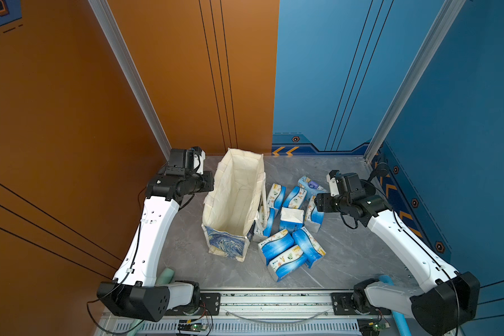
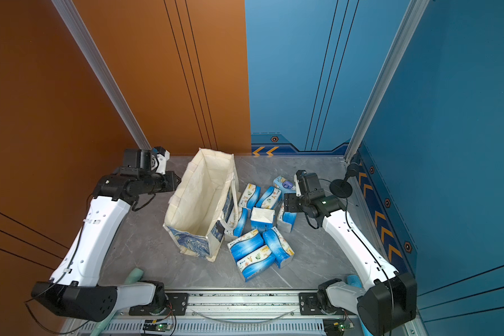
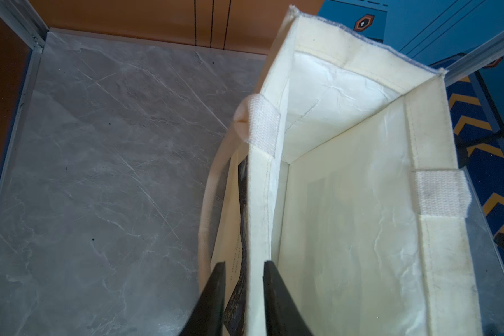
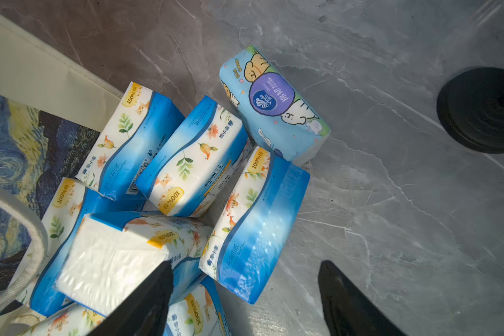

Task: Put tissues into the canvas bag
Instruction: Pick up the pack of facial tissues from the center of the board.

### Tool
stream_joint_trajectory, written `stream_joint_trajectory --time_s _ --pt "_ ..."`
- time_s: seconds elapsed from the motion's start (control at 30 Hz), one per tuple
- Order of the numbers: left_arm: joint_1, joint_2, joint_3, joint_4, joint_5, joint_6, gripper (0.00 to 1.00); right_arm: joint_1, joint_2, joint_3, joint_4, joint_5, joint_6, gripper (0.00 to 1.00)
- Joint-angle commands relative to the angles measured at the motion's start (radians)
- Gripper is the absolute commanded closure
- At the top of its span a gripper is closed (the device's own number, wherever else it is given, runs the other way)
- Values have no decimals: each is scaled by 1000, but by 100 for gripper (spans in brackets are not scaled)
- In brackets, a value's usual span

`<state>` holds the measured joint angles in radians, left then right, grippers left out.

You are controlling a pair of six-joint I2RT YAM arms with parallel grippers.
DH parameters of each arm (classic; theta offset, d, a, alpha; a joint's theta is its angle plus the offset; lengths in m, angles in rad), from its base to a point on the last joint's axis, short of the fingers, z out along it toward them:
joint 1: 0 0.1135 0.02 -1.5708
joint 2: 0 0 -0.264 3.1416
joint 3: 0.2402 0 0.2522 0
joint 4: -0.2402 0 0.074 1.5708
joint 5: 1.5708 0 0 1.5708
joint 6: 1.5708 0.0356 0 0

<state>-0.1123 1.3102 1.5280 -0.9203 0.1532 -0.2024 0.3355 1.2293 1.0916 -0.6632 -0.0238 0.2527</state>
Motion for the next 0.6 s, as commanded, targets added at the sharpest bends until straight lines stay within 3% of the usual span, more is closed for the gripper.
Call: stream_joint_trajectory --time_s 0.0,0.17,0.37,0.43,0.57 --pt "-3 17 34 -42 65 19 66 19 15 27 -42 -3 17 19" --pt "2 26 29 -44 3 37 60 33 22 37 -42 1 17 17" --pt "8 42 39 -56 -33 48 59 33 36 39 -49 5 14 17" --pt "7 54 47 -55 -12 52 62 33 39 39 -56 20 13 17" --pt "3 84 61 -56 31 55 77 30 48 49 -80 42 14 17"
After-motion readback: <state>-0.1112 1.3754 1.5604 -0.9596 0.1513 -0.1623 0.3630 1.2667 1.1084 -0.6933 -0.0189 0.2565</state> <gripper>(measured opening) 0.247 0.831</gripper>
